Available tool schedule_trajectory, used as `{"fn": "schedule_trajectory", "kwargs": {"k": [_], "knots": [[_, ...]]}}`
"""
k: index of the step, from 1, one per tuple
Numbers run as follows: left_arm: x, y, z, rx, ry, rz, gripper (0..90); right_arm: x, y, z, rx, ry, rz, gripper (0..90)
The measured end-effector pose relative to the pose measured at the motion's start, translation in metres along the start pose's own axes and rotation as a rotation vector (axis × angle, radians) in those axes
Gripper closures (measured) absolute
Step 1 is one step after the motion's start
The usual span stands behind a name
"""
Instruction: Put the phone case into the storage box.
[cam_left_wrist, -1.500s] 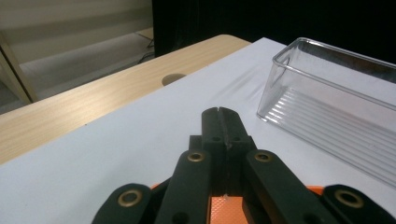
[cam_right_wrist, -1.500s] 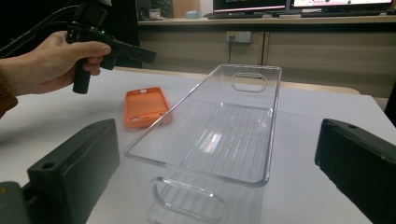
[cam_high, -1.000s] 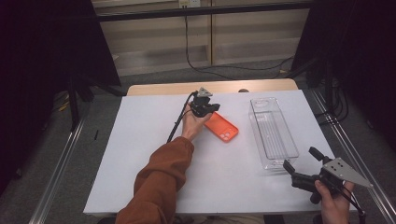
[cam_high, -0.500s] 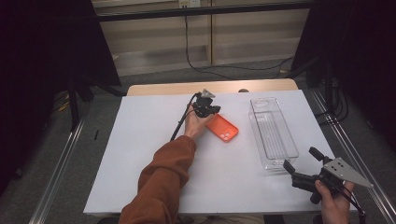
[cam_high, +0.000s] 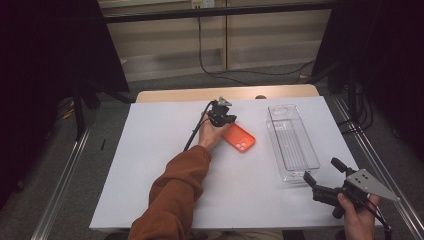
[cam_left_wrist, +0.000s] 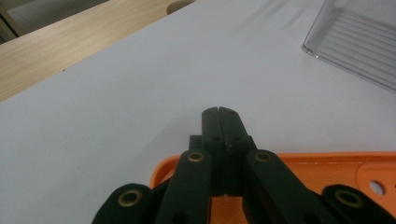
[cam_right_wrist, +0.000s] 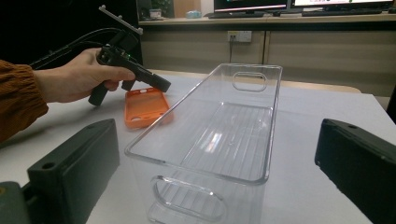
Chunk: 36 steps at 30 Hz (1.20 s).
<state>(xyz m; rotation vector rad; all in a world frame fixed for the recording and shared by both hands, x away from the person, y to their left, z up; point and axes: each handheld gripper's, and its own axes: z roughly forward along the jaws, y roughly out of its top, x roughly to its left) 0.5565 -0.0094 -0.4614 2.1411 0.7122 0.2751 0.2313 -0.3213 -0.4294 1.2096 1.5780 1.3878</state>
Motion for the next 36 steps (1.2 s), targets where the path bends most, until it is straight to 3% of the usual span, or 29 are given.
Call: {"fn": "schedule_trajectory", "kwargs": {"k": [17, 22, 27, 36], "knots": [[0.000, -0.008, -0.013, 0.018, -0.003, 0.011, 90.0, 0.000, 0.000, 0.000, 0.001, -0.003, -0.001, 0.0], [0.000, -0.015, -0.018, -0.002, -0.012, -0.011, 90.0, 0.000, 0.000, -0.001, 0.003, -0.004, -0.002, 0.0], [-0.002, -0.018, -0.023, 0.000, 0.004, -0.004, 90.0, 0.000, 0.000, 0.000, 0.000, -0.002, -0.002, 0.0], [-0.004, -0.026, -0.032, -0.009, -0.013, -0.010, 90.0, 0.000, 0.000, 0.000, 0.000, -0.004, -0.002, 0.0]]}}
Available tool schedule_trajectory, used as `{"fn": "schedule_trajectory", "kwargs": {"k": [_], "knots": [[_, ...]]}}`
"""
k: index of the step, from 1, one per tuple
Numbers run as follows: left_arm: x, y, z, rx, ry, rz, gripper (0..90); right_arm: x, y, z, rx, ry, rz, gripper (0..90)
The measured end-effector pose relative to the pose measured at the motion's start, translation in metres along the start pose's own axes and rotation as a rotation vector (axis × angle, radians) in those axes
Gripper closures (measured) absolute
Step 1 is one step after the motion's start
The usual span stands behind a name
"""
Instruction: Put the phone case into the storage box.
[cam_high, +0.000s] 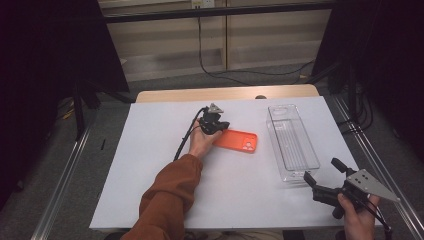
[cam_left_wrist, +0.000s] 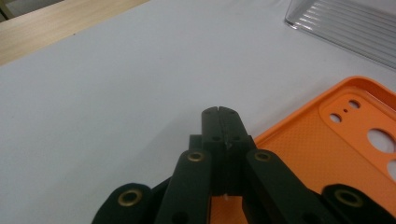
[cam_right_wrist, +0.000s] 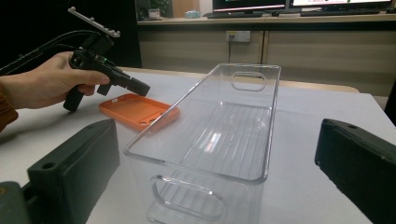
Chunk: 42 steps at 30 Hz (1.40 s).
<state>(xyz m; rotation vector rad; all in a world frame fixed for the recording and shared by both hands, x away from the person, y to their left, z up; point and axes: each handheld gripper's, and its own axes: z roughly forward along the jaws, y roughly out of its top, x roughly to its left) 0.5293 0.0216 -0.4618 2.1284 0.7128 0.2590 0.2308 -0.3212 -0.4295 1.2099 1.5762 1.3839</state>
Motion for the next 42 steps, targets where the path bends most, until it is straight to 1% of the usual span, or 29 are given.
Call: {"fn": "schedule_trajectory", "kwargs": {"k": [1, 2, 3, 4, 6, 9, 11, 14, 18, 19, 29, 31, 32, 37, 42], "knots": [[-0.001, -0.001, -0.001, -0.002, -0.001, -0.005, 90.0, 0.000, 0.000, 0.000, 0.000, -0.001, 0.001, 0.0], [-0.001, -0.002, -0.002, 0.002, -0.004, 0.002, 90.0, 0.000, 0.000, 0.000, 0.000, -0.002, 0.001, 0.0], [-0.001, -0.002, -0.003, -0.003, 0.004, 0.012, 90.0, 0.000, 0.000, 0.000, 0.000, -0.002, 0.001, 0.0], [-0.003, -0.003, -0.003, -0.005, 0.010, 0.005, 90.0, 0.000, 0.000, 0.000, -0.001, -0.002, 0.001, 0.0], [-0.005, -0.004, -0.004, -0.008, 0.015, 0.008, 90.0, 0.000, 0.000, 0.000, -0.001, -0.001, 0.001, 0.0], [-0.005, -0.005, -0.006, -0.008, 0.008, 0.007, 90.0, 0.000, 0.000, 0.000, 0.002, -0.003, 0.000, 0.0], [-0.005, -0.006, -0.008, -0.002, 0.003, 0.019, 90.0, 0.000, 0.000, 0.000, 0.000, -0.002, 0.001, 0.0], [-0.007, -0.008, -0.010, -0.008, 0.001, 0.017, 90.0, 0.000, 0.000, 0.000, 0.001, -0.003, 0.004, 0.0], [-0.009, -0.010, -0.013, -0.001, -0.005, 0.026, 90.0, 0.000, 0.000, 0.000, 0.000, -0.001, 0.001, 0.0], [-0.009, -0.011, -0.013, -0.006, -0.006, 0.024, 90.0, 0.000, 0.000, 0.000, 0.000, -0.002, 0.001, 0.0], [-0.014, -0.015, -0.019, -0.005, -0.016, 0.022, 90.0, 0.000, 0.000, 0.000, 0.000, -0.002, 0.001, 0.0], [-0.015, -0.016, -0.021, 0.000, -0.013, 0.037, 90.0, 0.000, 0.000, 0.000, -0.001, -0.003, 0.001, 0.0], [-0.016, -0.017, -0.021, -0.002, -0.019, 0.027, 90.0, 0.000, 0.000, 0.000, -0.001, -0.002, 0.001, 0.0], [-0.017, -0.018, -0.023, 0.003, -0.021, 0.034, 90.0, 0.000, 0.000, 0.001, 0.001, -0.004, 0.003, 0.0], [-0.020, -0.021, -0.027, -0.002, -0.037, 0.031, 90.0, 0.000, 0.000, 0.000, -0.001, -0.001, -0.002, 0.0]]}}
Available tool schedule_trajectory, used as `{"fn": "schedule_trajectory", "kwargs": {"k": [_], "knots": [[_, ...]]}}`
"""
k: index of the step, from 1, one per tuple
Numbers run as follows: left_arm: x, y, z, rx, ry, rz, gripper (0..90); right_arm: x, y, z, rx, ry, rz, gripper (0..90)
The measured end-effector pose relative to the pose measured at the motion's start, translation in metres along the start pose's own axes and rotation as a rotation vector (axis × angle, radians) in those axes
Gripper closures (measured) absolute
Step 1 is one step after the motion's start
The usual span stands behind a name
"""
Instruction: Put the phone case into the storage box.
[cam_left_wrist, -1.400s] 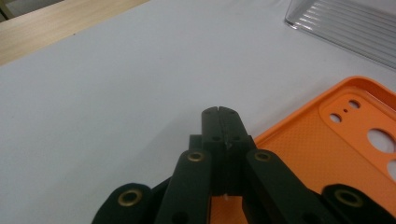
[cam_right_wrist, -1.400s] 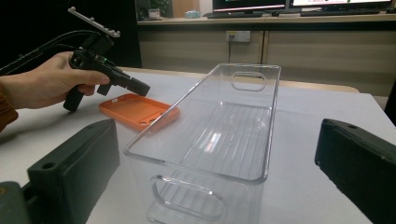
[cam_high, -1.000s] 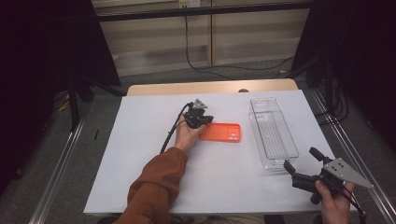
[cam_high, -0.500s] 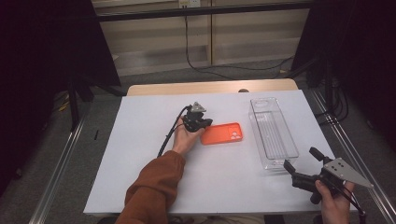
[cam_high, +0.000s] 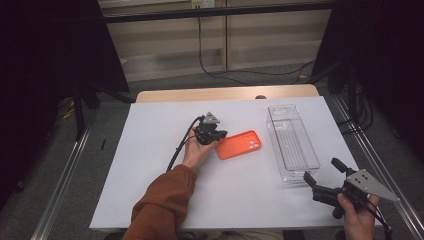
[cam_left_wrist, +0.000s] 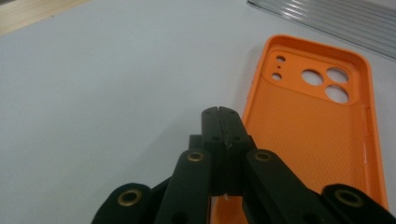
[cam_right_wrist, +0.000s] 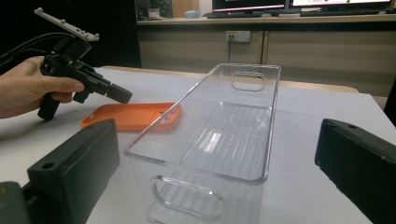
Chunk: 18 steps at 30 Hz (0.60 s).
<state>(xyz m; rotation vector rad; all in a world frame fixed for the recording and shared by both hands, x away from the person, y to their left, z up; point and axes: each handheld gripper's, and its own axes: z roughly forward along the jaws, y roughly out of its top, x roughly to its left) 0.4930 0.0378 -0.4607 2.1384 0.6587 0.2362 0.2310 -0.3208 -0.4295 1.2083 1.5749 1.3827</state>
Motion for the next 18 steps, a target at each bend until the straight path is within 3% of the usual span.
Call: {"fn": "schedule_trajectory", "kwargs": {"k": [11, 14, 18], "knots": [[-0.0044, -0.0031, -0.0060, 0.014, -0.005, 0.004, 90.0, 0.0000, 0.0000, 0.0001, 0.001, -0.001, 0.000, 0.0], [-0.0057, -0.0052, -0.0076, 0.002, -0.006, -0.012, 89.9, 0.0000, 0.0000, 0.0004, 0.000, 0.000, 0.002, 0.0], [-0.0076, -0.0053, -0.0096, 0.012, -0.008, 0.003, 90.0, 0.0001, 0.0000, 0.0002, 0.000, 0.000, 0.000, 0.0]]}}
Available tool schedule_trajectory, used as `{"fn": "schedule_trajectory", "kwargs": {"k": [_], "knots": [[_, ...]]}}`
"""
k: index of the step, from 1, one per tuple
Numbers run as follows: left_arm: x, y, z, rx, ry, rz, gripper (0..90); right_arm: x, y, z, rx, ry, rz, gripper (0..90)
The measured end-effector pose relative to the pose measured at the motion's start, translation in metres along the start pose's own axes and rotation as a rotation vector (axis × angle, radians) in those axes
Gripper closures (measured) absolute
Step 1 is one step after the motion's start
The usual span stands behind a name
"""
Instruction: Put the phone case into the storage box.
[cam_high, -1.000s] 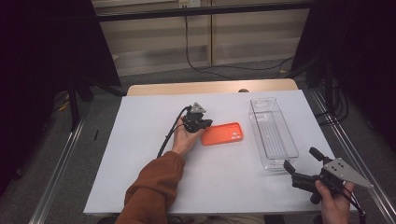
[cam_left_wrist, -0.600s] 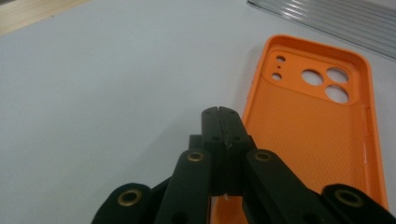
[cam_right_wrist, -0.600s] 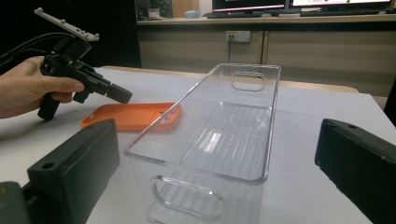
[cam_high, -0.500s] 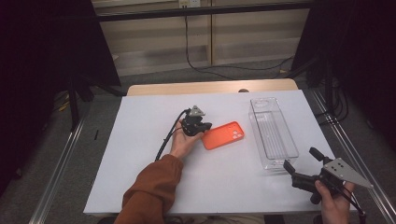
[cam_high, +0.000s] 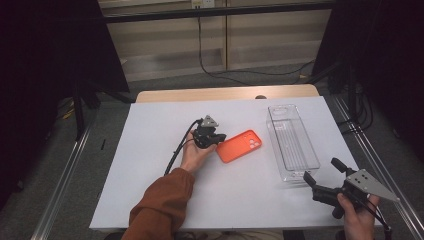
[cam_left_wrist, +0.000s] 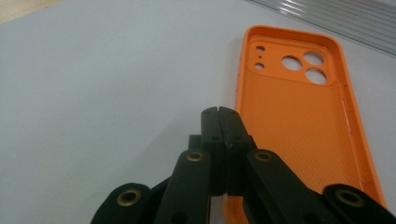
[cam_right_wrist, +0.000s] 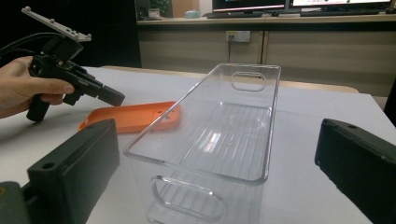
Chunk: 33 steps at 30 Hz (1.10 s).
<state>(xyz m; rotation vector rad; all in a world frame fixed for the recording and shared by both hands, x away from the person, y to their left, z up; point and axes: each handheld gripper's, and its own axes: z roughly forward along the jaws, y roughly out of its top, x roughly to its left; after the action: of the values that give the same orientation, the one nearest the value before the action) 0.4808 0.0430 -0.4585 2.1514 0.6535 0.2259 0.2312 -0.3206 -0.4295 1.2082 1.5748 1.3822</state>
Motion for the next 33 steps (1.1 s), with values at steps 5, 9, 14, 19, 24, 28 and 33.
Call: {"fn": "schedule_trajectory", "kwargs": {"k": [5, 9, 14, 19, 24, 28, 33], "knots": [[-0.002, -0.002, -0.002, 0.014, -0.008, 0.002, 89.6, 0.000, 0.000, 0.000, 0.000, -0.002, 0.001, 0.0], [-0.001, -0.003, -0.005, 0.020, -0.014, 0.002, 89.4, 0.000, 0.000, 0.000, 0.001, -0.004, 0.002, 0.0], [-0.001, -0.005, -0.006, 0.016, -0.024, -0.010, 89.4, 0.000, 0.000, 0.000, 0.000, -0.003, 0.000, 0.0], [-0.005, -0.007, -0.008, 0.022, -0.024, 0.002, 89.4, 0.000, 0.000, 0.000, 0.001, -0.005, 0.002, 0.0], [-0.007, -0.008, -0.010, 0.028, -0.033, 0.009, 89.4, 0.000, 0.000, 0.000, 0.000, -0.004, 0.001, 0.0], [-0.009, -0.009, -0.011, 0.022, -0.039, 0.010, 89.0, -0.001, 0.000, 0.000, 0.004, -0.006, -0.002, 0.0], [-0.014, -0.008, -0.014, 0.010, -0.021, 0.040, 89.0, 0.000, 0.000, 0.000, 0.000, -0.004, 0.000, 0.0]]}}
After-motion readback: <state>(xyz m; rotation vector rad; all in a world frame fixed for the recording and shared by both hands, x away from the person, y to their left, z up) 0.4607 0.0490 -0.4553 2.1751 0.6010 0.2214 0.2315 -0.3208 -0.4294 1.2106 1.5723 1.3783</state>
